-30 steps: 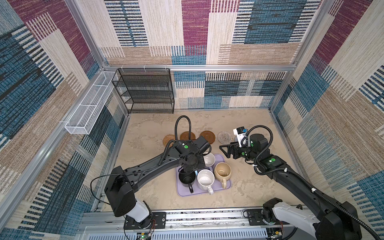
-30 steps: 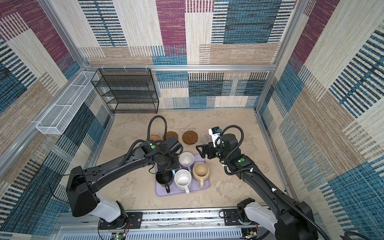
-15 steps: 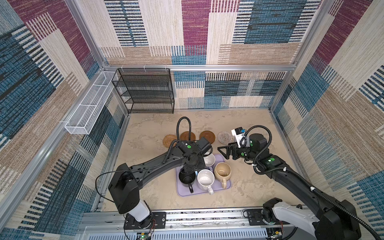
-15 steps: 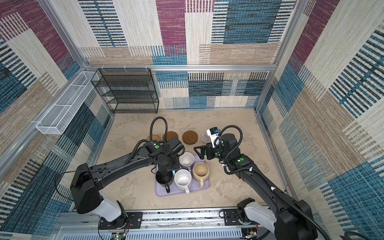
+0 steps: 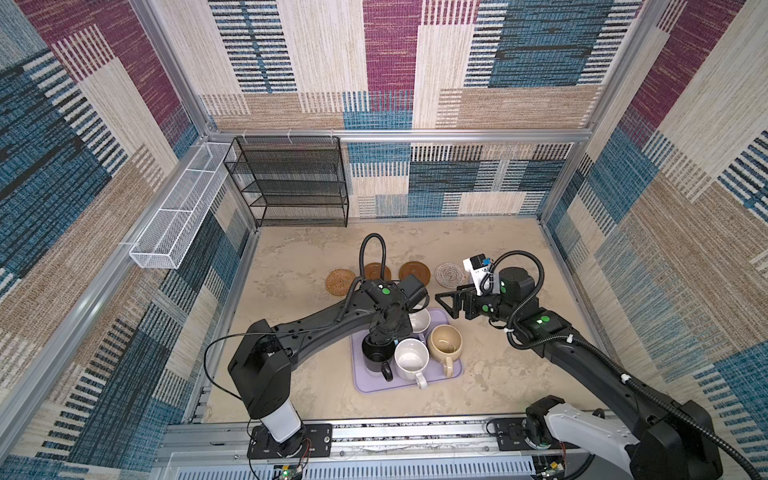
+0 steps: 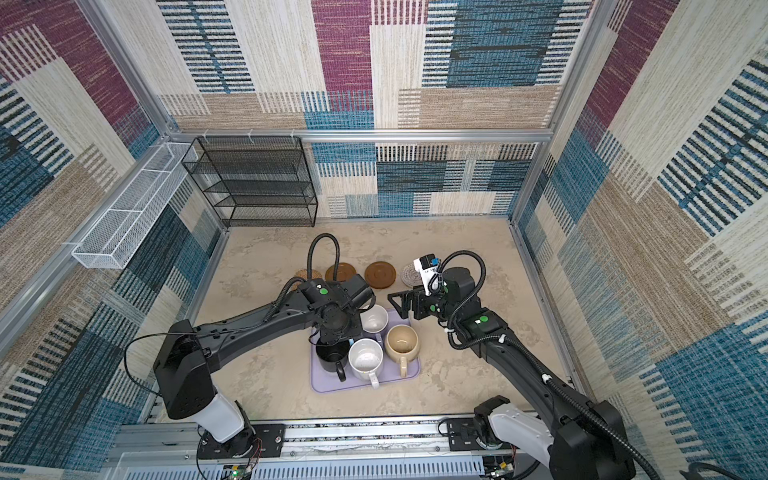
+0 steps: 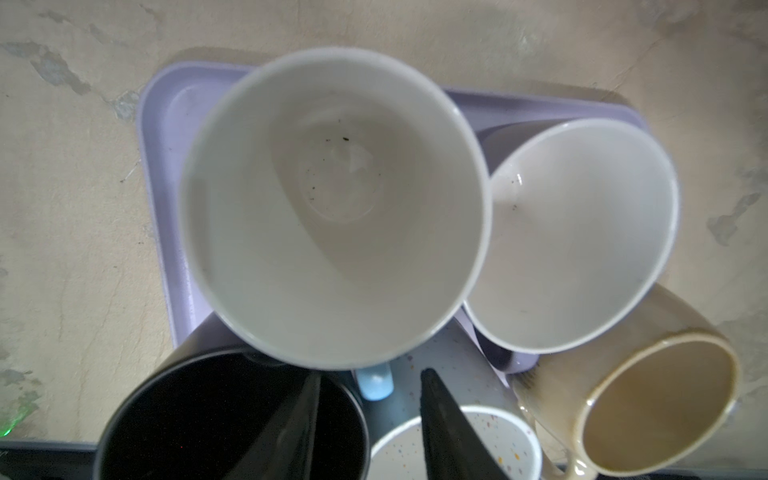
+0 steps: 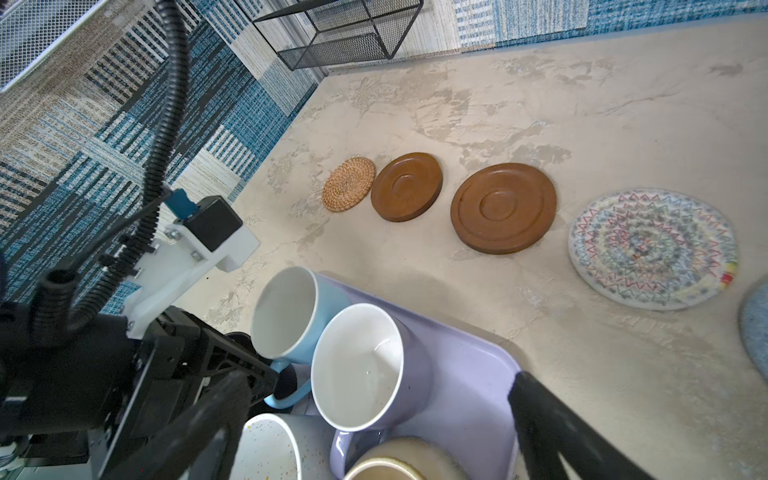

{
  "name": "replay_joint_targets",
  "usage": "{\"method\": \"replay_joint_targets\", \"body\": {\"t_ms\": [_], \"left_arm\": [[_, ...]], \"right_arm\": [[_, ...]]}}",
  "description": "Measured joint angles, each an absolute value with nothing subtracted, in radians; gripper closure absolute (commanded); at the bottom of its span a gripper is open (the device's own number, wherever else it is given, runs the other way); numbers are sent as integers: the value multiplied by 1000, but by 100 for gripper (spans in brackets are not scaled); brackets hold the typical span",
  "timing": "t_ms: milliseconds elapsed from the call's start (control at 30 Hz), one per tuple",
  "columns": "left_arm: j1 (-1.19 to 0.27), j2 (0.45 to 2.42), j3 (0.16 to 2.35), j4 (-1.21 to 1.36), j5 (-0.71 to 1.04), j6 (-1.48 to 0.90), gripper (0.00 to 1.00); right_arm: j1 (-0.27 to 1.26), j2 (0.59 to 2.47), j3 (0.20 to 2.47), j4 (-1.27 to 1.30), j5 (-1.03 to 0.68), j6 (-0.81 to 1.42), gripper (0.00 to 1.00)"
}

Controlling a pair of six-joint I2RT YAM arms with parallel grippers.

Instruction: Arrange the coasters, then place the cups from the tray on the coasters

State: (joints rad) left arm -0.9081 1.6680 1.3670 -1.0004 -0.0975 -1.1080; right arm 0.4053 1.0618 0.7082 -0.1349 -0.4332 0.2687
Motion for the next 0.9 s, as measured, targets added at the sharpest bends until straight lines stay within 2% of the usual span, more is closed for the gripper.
{"method": "replay_joint_targets", "body": {"t_ms": [467, 900], "left_arm": [[-919, 1604, 1387, -1029, -123, -1123, 57], [-921, 1709, 1445, -1029, -128, -1122, 57]], "right_arm": [[405, 1061, 706, -133, -408, 269, 0], [405, 1062, 706, -133, -389, 269, 0]]}}
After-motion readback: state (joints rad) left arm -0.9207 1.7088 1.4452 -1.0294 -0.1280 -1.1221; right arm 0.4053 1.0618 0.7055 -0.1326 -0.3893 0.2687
